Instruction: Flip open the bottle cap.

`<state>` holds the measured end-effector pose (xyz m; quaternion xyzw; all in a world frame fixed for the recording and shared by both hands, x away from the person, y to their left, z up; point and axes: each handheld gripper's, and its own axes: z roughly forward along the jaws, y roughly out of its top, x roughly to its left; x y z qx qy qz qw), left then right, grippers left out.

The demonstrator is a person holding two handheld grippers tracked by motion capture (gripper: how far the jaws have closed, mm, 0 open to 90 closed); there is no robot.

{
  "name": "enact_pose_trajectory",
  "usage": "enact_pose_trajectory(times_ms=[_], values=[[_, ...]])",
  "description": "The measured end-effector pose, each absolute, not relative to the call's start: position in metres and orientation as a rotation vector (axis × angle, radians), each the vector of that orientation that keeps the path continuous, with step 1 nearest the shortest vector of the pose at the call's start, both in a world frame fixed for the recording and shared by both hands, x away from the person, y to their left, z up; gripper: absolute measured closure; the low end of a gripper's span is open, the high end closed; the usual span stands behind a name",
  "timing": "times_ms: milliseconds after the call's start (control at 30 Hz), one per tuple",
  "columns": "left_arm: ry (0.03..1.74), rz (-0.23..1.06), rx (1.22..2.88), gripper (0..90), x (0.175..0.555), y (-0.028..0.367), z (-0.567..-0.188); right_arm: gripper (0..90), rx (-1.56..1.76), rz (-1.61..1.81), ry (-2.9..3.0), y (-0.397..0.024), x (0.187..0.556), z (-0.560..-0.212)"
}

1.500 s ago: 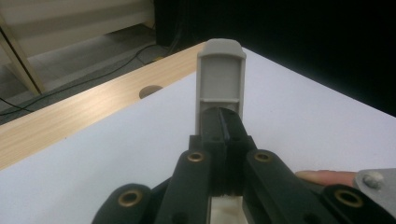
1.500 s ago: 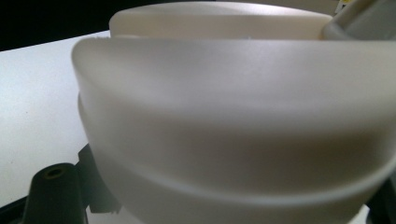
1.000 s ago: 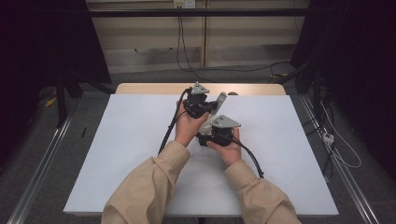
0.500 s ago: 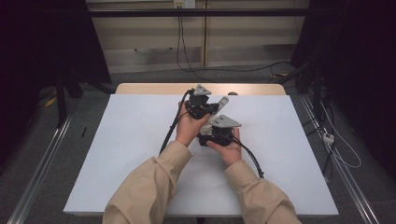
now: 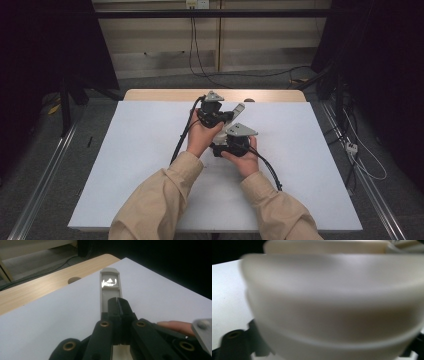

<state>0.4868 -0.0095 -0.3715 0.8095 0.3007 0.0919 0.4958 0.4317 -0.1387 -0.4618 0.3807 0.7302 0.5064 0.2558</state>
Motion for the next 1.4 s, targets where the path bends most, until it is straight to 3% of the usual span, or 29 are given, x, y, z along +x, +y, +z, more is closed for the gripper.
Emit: enact_pose_trajectory(times_ms=[200, 300, 367, 700, 1400], values=[[0.740, 0.229, 1.931, 71.5, 0.483, 0.001, -0.366, 5.1, 1.088, 1.370, 2.012, -0.146, 0.429, -0.458], [0.746, 0.233, 1.936, 59.3, 0.479, 0.009, -0.364, 4.4, 1.126, 1.367, 2.031, -0.150, 0.425, -0.456], [0.759, 0.225, 1.933, 45.6, 0.476, 0.015, -0.364, 4.0, 1.117, 1.360, 2.061, -0.153, 0.421, -0.454], [0.771, 0.206, 1.927, 17.8, 0.456, 0.049, -0.368, 4.7, 1.094, 1.338, 2.091, -0.163, 0.405, -0.455], [0.778, 0.190, 1.930, 8.1, 0.416, 0.126, -0.406, 5.4, 1.041, 1.374, 2.093, -0.196, 0.360, -0.442]])
